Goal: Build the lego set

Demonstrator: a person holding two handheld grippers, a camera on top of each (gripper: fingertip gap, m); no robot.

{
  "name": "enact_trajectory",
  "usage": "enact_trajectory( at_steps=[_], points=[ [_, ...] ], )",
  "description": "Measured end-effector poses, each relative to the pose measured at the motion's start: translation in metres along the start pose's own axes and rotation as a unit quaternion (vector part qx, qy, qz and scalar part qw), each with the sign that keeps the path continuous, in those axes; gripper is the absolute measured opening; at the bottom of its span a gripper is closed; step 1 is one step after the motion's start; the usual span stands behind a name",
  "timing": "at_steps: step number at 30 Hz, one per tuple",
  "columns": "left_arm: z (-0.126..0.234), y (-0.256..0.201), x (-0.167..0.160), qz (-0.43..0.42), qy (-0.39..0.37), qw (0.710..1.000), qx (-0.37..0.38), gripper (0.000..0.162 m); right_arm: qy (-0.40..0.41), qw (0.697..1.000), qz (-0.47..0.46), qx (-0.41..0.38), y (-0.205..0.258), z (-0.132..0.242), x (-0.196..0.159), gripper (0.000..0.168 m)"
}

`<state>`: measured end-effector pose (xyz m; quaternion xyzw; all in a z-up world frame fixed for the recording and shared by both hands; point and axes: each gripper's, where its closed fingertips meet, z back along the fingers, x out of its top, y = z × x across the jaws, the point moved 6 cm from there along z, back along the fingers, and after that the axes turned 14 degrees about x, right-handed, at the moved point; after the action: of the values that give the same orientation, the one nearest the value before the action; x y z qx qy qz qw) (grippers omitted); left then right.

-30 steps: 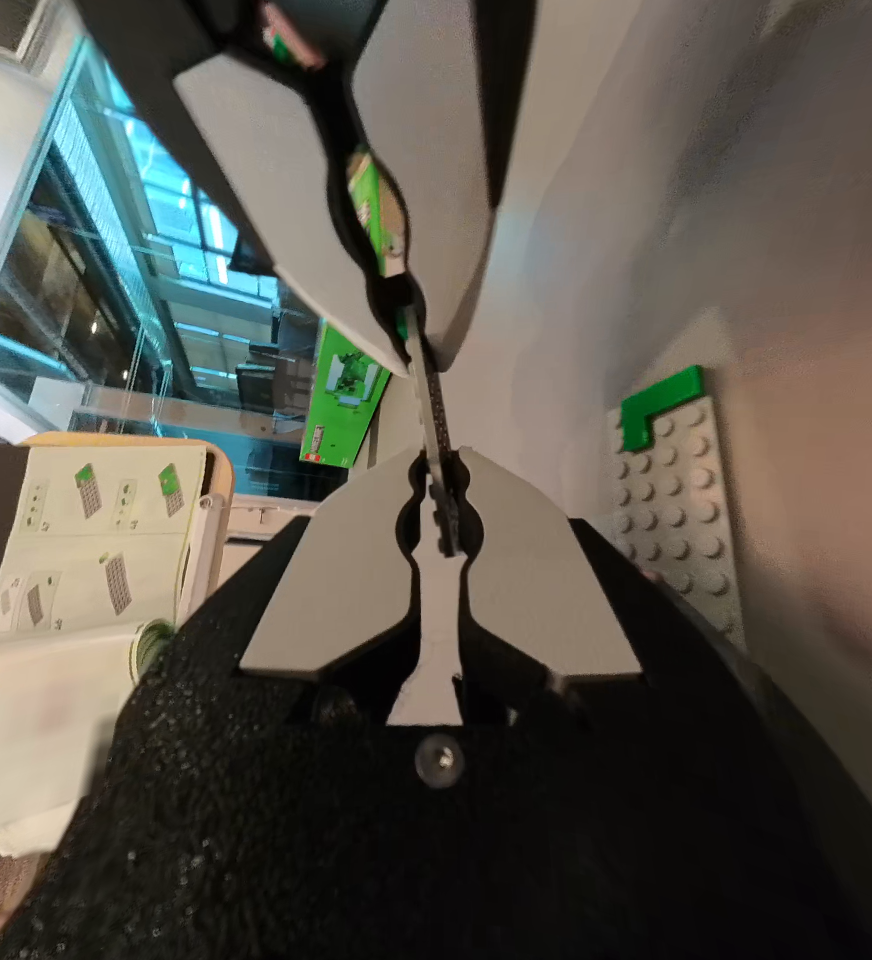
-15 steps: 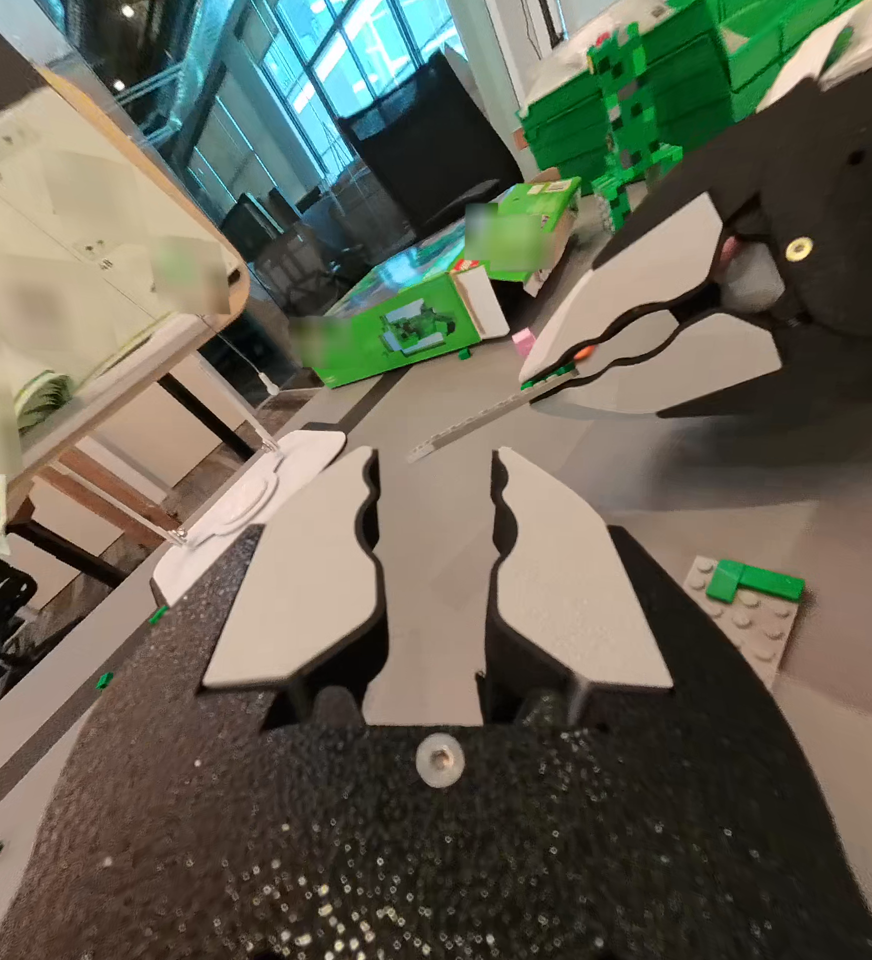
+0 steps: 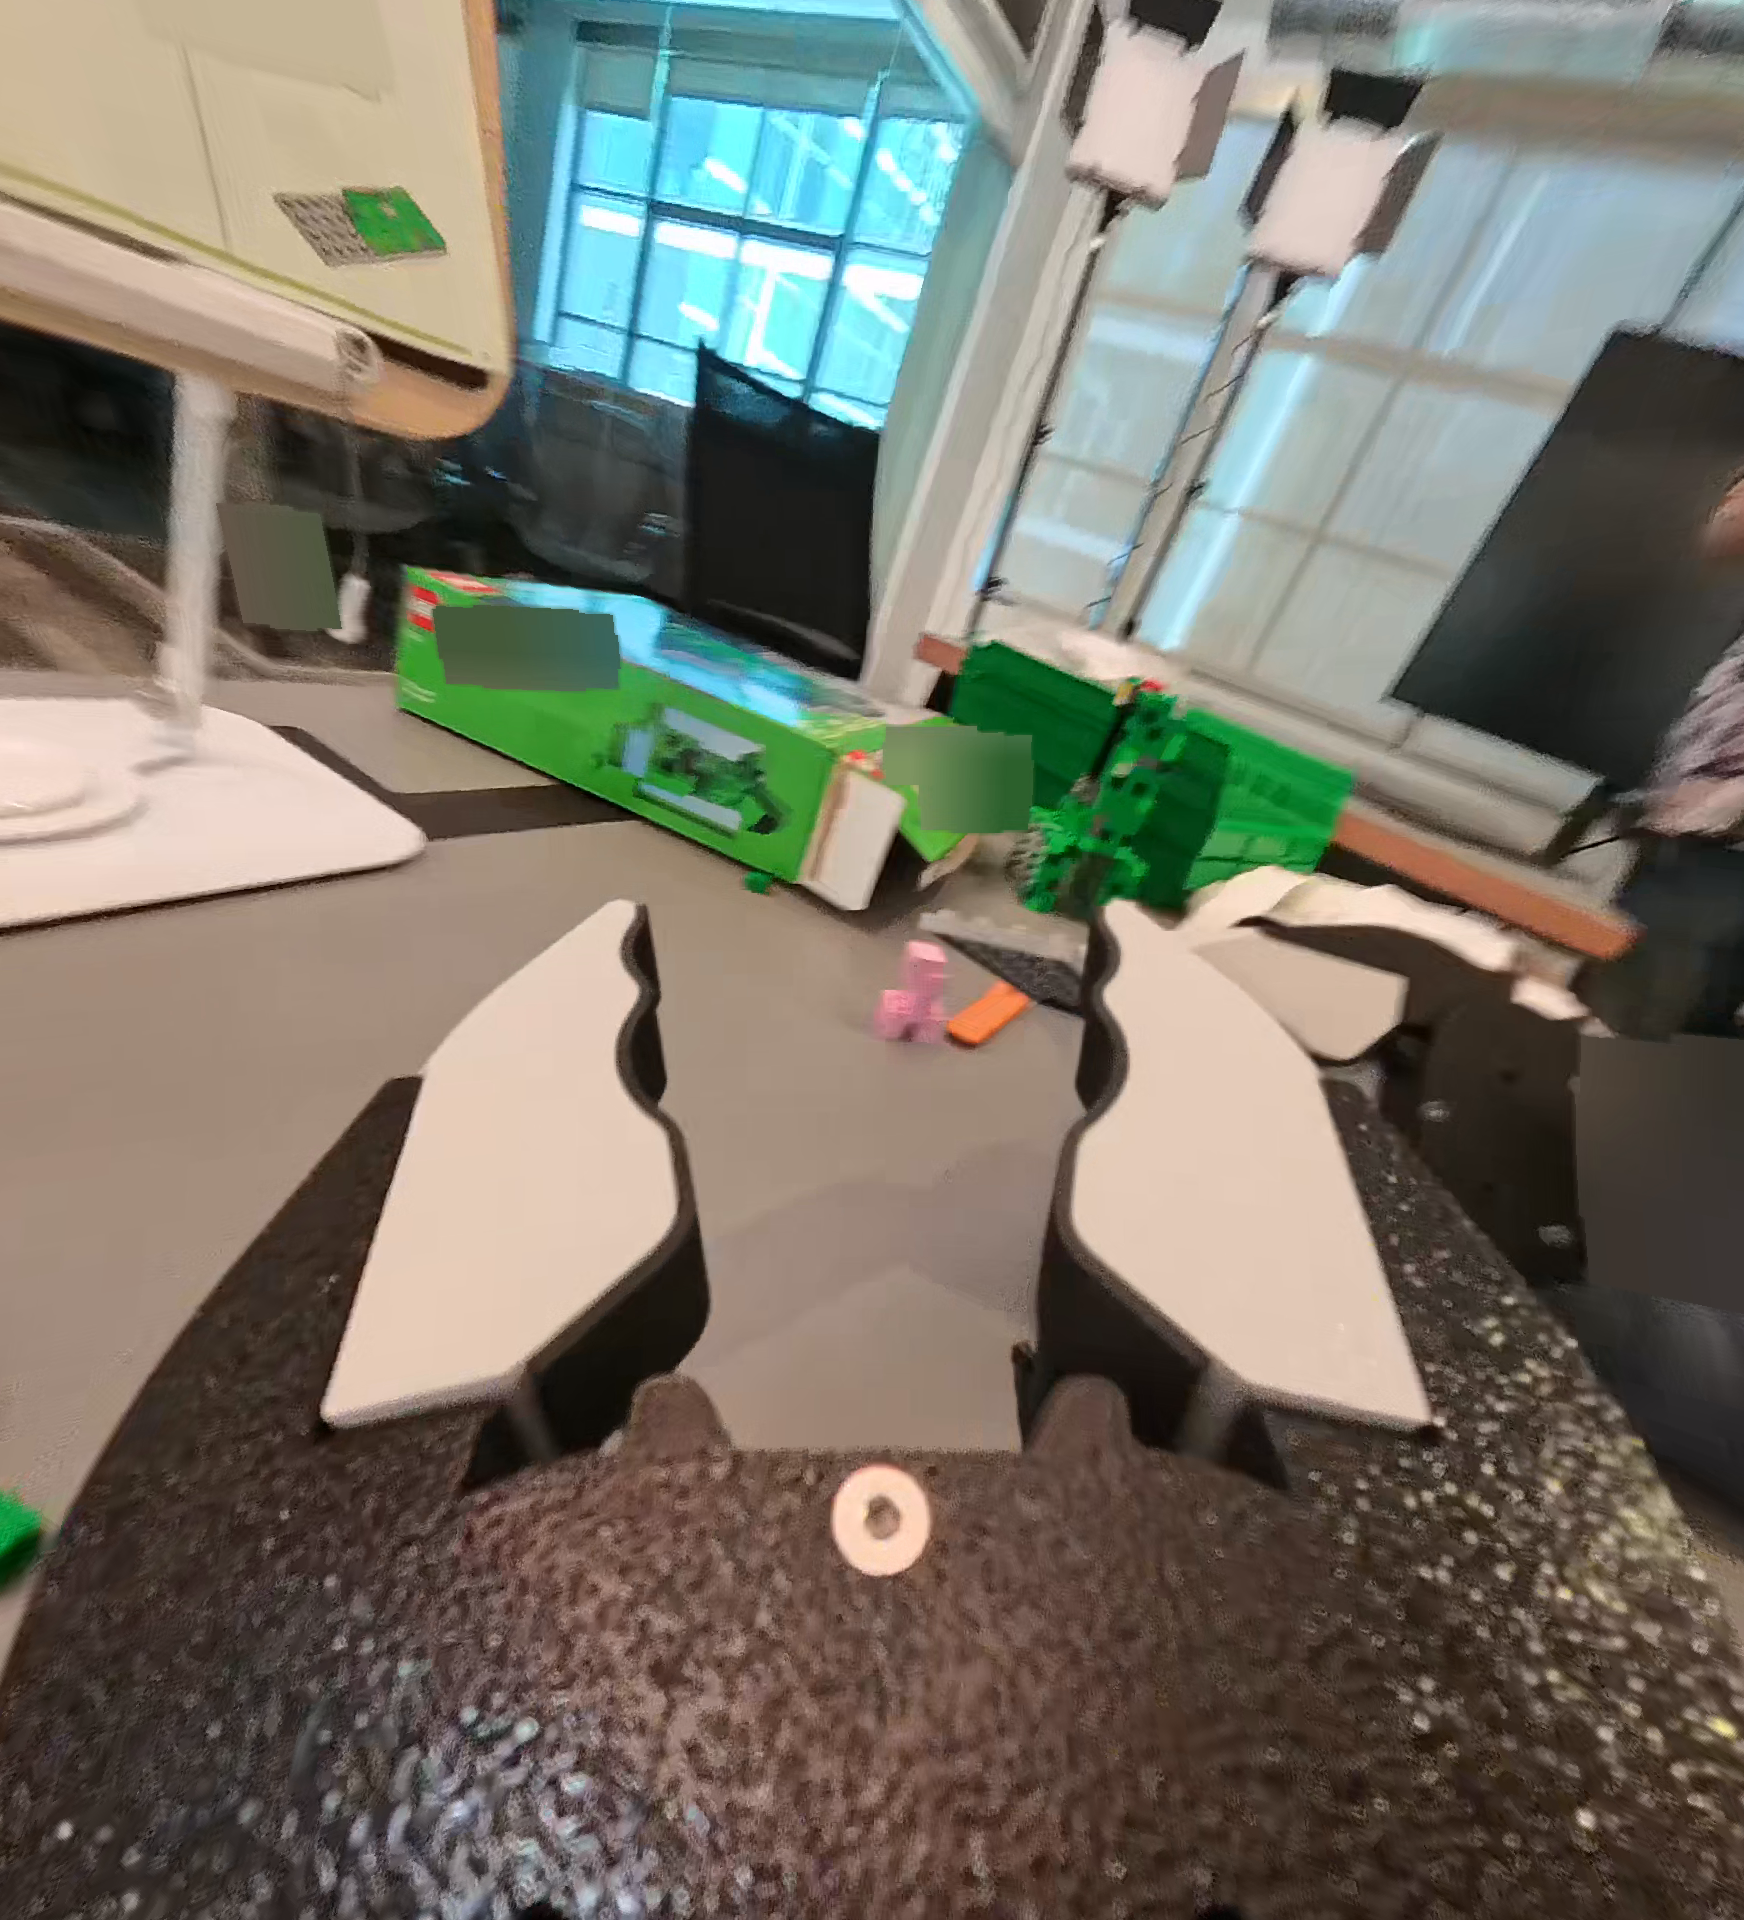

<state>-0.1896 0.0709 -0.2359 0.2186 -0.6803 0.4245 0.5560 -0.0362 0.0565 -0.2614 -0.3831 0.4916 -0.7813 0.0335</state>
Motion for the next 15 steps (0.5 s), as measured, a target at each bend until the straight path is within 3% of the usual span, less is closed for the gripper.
enact_trajectory(
  at_steps=[4, 9, 15],
  points=[
    [0.009, -0.008, -0.001, 0.186, 0.048, 0.965, -0.177, 0.081, -0.013, 0.993, 0.117, -0.021, 0.001, 0.003, 0.002, 0.007],
    [0.012, -0.007, -0.011, 0.201, 0.126, 0.955, -0.176, 0.075, -0.027, 0.975, 0.214, -0.045, 0.004, 0.001, 0.010, 0.007],
    [0.007, -0.016, -0.028, 0.219, 0.202, 0.938, -0.176, 0.043, -0.031, 0.955, 0.291, -0.057, 0.013, 0.001, 0.022, 0.007]
  ],
)
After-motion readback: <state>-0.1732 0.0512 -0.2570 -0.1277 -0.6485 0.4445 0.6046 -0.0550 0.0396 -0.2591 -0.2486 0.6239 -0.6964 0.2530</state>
